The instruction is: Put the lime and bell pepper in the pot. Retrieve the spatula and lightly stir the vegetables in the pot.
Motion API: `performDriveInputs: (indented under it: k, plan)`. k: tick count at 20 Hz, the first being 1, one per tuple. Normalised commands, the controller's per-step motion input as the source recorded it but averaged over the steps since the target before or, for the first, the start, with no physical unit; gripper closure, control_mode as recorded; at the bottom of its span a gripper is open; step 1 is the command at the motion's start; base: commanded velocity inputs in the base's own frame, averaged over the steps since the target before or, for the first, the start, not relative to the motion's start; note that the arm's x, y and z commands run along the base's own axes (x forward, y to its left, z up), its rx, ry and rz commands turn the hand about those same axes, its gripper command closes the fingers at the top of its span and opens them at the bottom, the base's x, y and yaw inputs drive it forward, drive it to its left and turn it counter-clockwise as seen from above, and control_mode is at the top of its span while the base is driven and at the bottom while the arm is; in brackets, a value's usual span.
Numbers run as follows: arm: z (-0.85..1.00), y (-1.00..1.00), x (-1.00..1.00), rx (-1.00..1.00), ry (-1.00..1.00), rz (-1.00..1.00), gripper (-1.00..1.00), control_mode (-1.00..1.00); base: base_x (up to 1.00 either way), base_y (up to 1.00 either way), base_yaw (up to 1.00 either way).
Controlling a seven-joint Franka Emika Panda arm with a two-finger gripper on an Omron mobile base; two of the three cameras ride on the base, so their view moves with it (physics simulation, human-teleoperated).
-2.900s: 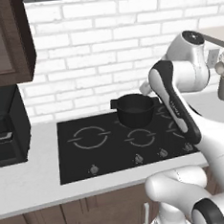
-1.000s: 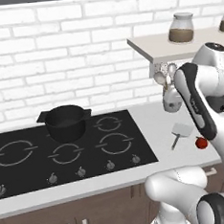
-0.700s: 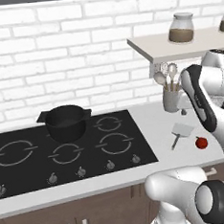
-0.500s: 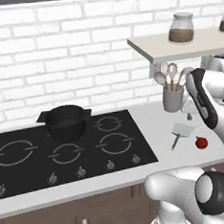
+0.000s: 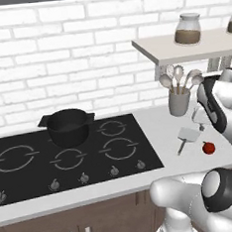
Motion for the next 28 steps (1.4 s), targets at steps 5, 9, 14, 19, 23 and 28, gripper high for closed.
performDriveInputs:
  k: [5,9,14,19,23,28]
  plan:
    - [-0.76,-0.08,0.00,-0.05,0.01,-0.08,-1.00,-1.00,0.00,0.00,0.00]
    - [-0.62,-0.32,0.10,-0.03,0.03,-0.08,-1.00,-1.00,0.00,0.00,0.00]
    - [-0.32,-0.19,0.16,0.01,0.06,-0.06,-1.00,-1.00,0.00,0.00,0.00]
    - [-0.22,-0.02,0.23,0.05,0.03,-0.02,-1.00,-1.00,0.00,0.00,0.00]
    - [-0.31,-0.24,0.16,0.03,0.00,-0.02,-1.00,-1.00,0.00,0.00,0.00]
    - [-0.27,-0.33,0.02,0.01,0.00,-0.04,-1.00,-1.00,0.00,0.00,0.00]
